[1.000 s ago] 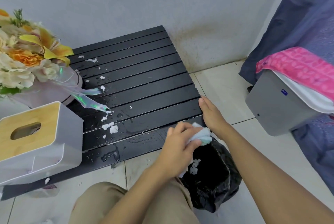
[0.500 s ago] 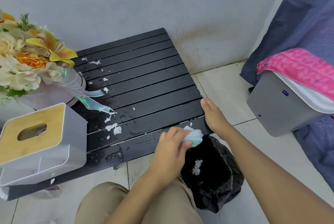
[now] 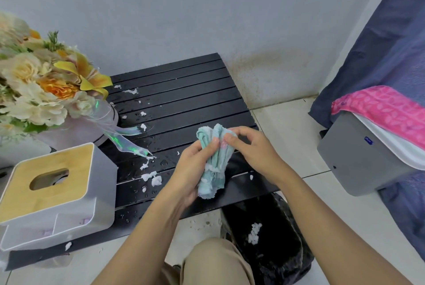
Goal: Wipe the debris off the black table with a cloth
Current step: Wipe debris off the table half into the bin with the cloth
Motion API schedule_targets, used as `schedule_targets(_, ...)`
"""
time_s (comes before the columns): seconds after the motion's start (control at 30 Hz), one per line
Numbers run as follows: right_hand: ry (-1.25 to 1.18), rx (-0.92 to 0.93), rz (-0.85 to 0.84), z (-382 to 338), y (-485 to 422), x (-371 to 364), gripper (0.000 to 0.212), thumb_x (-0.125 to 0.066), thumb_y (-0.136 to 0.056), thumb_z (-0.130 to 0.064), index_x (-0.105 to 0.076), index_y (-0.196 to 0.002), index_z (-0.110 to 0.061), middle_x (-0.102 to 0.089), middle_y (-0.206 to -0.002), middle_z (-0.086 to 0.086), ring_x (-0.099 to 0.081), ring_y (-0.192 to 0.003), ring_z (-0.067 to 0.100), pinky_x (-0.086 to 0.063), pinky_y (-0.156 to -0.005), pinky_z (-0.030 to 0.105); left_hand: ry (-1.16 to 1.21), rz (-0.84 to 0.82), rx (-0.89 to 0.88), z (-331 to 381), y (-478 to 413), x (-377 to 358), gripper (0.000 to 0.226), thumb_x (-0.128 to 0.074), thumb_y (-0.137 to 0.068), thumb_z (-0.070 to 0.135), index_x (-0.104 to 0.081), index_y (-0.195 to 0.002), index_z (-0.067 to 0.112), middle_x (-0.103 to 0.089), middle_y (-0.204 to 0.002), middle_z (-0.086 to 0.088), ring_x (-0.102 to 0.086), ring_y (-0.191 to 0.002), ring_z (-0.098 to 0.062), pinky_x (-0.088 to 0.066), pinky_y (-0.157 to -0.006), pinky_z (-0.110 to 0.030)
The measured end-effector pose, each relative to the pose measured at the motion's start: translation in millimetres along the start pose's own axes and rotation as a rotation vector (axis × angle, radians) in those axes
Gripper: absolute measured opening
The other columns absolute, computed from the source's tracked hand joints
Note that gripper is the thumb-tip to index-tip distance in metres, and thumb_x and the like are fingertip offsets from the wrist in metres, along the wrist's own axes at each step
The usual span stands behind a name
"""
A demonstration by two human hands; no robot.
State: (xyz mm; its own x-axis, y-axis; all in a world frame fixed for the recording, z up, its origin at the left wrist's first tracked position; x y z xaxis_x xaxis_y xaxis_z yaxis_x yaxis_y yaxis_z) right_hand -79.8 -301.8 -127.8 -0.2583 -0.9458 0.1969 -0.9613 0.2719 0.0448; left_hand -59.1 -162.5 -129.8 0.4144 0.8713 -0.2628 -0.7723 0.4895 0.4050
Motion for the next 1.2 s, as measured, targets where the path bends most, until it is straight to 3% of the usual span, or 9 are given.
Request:
schedule_targets(0.23, 0.03, 0.029, 0.199, -8.1, -44.3, 20.2, 0.029, -0.059, -0.095, -0.038, -0.068, -0.086, -0.012, -0.068, -0.082, -0.002, -0.059, -0.076, 0.011, -0.051, -0.079, 0.041, -0.102, 0.048, -0.035, 49.4, -61.2, 16.7, 0.02, -0.057, -0.096, 0.019, -0.065, -0.103, 0.003, -0.072, -0.09, -0.019, -0.07, -0.071, -0.029, -0.059, -0.06, -0.037)
schedule_targets(0.37, 0.095, 0.015, 0.225, -4.6, -71.3, 30.1, 0.029, -0.059, -0.095, -0.035, -0.066, -0.085, -0.009, -0.063, -0.076, -0.003, -0.052, -0.07, 0.011, -0.045, -0.069, 0.035, -0.178, 0.024, -0.048, 61.9, -95.9, 16.7, 0.016, -0.059, -0.094, 0.016, -0.068, -0.101, 0.004, -0.072, -0.093, -0.018, -0.07, -0.079, -0.031, -0.059, -0.074, -0.046)
schedule_targets(0.5, -0.01, -0.024, 0.199, 8.7, -71.2, 30.6, 0.031, -0.057, -0.097, -0.03, -0.058, -0.091, 0.001, -0.06, -0.081, 0.002, -0.053, -0.074, 0.011, -0.048, -0.073, 0.037, -0.124, -0.061, -0.001, 35.8, -100.7, 12.3, 0.025, -0.058, -0.095, 0.012, -0.063, -0.115, -0.002, -0.069, -0.109, -0.021, -0.068, -0.093, -0.033, -0.057, -0.085, -0.045)
schedule_targets(0.77, -0.125, 0.032, 0.221, -0.6, -56.4, 28.3, 0.028, -0.057, -0.098, -0.031, -0.055, -0.093, -0.003, -0.064, -0.091, 0.024, -0.058, -0.076, 0.024, -0.051, -0.074, 0.056, -0.298, -0.25, -0.109, 16.5, -83.4, 7.7, 0.071, -0.054, -0.07, -0.033, -0.053, -0.126, 0.01, -0.066, -0.121, -0.014, -0.064, -0.11, -0.03, -0.056, -0.087, -0.039)
schedule_targets(0.83, -0.123, 0.064, 0.22, -7.6, -51.2, 28.6, 0.027, -0.058, -0.097, -0.031, -0.056, -0.093, -0.004, -0.063, -0.09, 0.025, -0.057, -0.075, 0.025, -0.051, -0.074, 0.056, -0.408, -0.291, -0.126, 16.3, -74.0, 7.3, 0.078, -0.052, -0.067, -0.032, -0.05, -0.128, 0.017, -0.065, -0.121, -0.007, -0.064, -0.11, -0.025, -0.056, -0.081, -0.034)
schedule_targets(0.9, -0.12, 0.089, 0.227, -15.1, -45.3, 30.5, 0.025, -0.058, -0.098, -0.028, -0.056, -0.095, -0.003, -0.063, -0.09, 0.024, -0.058, -0.076, 0.024, -0.052, -0.073, 0.053, -0.526, -0.373, -0.135, 15.0, -63.3, 2.8, 0.082, -0.06, -0.064, -0.02, -0.047, -0.133, 0.022, -0.061, -0.127, 0.004, -0.057, -0.121, -0.017, -0.049, -0.098, -0.033)
schedule_targets(1.0, -0.118, 0.139, 0.238, -29.9, -35.1, 35.2, 0.019, -0.059, -0.097, -0.022, -0.058, -0.095, -0.003, -0.067, -0.085, 0.012, -0.061, -0.076, 0.014, -0.053, -0.07, 0.037, -0.615, -0.322, -0.176, 26.3, -52.4, 1.5, 0.061, -0.077, -0.072, 0.002, -0.058, -0.125, 0.026, -0.063, -0.126, 0.014, -0.053, -0.123, -0.005, -0.038, -0.108, -0.033)
schedule_targets(1.1, -0.09, 0.176, 0.23, -43.7, -24.3, 36.1, 0.015, -0.061, -0.096, -0.019, -0.061, -0.096, -0.004, -0.069, -0.087, 0.009, -0.066, -0.076, 0.011, -0.056, -0.068, 0.03, -0.514, -0.22, -0.279, 50.1, -38.9, -7.8, 0.029, -0.071, -0.085, 0.012, -0.068, -0.113, 0.014, -0.071, -0.113, 0.004, -0.064, -0.108, -0.01, -0.047, -0.095, -0.026)
schedule_targets(1.2, -0.117, 0.183, 0.265, -55.2, -13.5, 39.5, 0.018, -0.064, -0.094, -0.018, -0.061, -0.096, 0.0, -0.071, -0.087, 0.011, -0.068, -0.076, 0.013, -0.058, -0.068, 0.032, -0.375, -0.198, -0.309, 57.1, -26.7, -24.7, 0.037, -0.074, -0.081, 0.008, -0.064, -0.117, 0.01, -0.073, -0.107, -0.006, -0.069, -0.096, -0.016, -0.053, -0.08, -0.023)
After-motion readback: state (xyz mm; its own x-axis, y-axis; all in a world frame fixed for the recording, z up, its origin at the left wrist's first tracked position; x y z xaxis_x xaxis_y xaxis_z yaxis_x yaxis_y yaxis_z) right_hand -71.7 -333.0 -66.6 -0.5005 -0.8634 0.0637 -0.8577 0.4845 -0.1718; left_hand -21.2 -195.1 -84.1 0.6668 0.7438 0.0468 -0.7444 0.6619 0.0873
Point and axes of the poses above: each hand's wrist, its own y-axis away from the middle knuckle, its own x-axis out of the back of the hand, z = x × y, the point moved 9 cm from there along -y, towards the middle knuckle
